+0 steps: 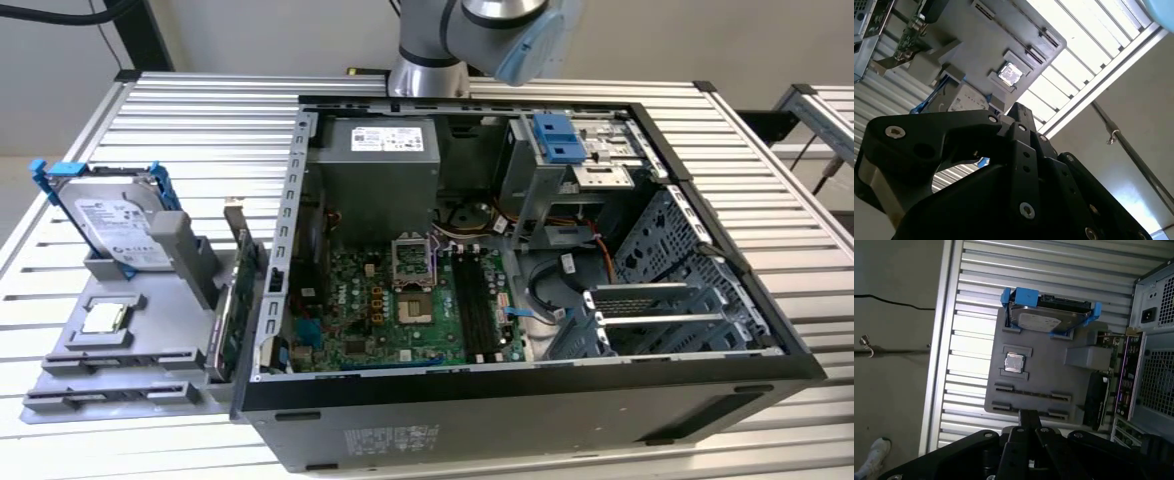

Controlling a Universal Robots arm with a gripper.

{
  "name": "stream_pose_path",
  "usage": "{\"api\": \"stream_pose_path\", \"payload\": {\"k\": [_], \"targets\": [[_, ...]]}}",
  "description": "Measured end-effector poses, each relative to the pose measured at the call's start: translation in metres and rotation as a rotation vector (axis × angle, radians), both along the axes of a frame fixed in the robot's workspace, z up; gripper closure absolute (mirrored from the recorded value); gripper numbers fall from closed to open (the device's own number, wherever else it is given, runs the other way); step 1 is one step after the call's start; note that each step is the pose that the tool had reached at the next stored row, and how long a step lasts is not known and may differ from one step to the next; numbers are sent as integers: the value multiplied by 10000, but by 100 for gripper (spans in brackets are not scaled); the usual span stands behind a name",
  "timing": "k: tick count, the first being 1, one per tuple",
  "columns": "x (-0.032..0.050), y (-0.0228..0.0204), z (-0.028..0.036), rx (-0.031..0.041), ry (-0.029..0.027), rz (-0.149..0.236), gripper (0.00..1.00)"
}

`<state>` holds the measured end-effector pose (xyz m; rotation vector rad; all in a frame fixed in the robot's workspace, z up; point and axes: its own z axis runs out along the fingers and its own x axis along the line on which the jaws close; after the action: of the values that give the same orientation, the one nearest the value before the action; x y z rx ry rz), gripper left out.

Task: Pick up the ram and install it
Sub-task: 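Pick up the ram and move it above insertion slot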

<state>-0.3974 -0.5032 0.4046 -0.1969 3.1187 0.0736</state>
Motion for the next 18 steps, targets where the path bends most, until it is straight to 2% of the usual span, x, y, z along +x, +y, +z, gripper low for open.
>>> {"api": "stream_pose_path", "payload": {"k": [10, 11, 12, 18], "targets": [[-1, 0, 0, 0, -1, 10, 100], [-2, 0, 0, -3, 1, 108, 100], [-2, 0, -1, -1, -1, 410, 100], [-1, 0, -1, -21, 1, 1500, 100]]}}
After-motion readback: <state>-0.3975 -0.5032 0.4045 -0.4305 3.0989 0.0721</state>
